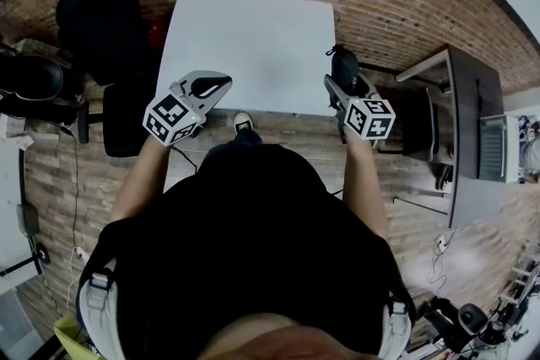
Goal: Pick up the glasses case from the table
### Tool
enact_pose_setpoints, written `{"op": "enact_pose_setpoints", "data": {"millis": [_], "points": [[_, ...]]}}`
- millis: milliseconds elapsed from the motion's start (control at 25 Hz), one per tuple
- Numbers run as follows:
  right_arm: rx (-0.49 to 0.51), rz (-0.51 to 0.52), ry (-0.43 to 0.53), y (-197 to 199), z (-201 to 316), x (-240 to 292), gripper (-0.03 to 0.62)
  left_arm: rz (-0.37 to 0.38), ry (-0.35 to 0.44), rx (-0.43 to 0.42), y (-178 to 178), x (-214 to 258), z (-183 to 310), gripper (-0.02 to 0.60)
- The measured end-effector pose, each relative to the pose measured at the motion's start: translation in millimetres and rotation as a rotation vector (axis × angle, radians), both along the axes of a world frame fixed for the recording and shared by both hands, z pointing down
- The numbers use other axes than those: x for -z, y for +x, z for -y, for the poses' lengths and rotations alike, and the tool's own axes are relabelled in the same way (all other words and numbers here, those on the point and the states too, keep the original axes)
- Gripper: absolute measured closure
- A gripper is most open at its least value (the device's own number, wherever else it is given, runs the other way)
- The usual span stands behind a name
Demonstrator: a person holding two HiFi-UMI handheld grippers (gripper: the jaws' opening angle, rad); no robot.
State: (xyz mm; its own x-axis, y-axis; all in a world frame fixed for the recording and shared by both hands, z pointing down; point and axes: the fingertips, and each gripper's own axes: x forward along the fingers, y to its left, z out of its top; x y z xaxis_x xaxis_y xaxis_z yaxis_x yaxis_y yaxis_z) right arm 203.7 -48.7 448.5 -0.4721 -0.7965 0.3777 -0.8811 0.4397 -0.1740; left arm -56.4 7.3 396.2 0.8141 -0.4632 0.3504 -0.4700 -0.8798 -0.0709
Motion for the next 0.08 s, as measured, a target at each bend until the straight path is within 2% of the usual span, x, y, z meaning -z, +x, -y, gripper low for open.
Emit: {"op": "enact_pose_setpoints", "data": {"millis": [80], "points": [[-0.001,0.002,0.003,0.3,0.0,0.5,0.258,0.001,0.0,-0.001,0.7,-0.2,-0.8,0.571]]}}
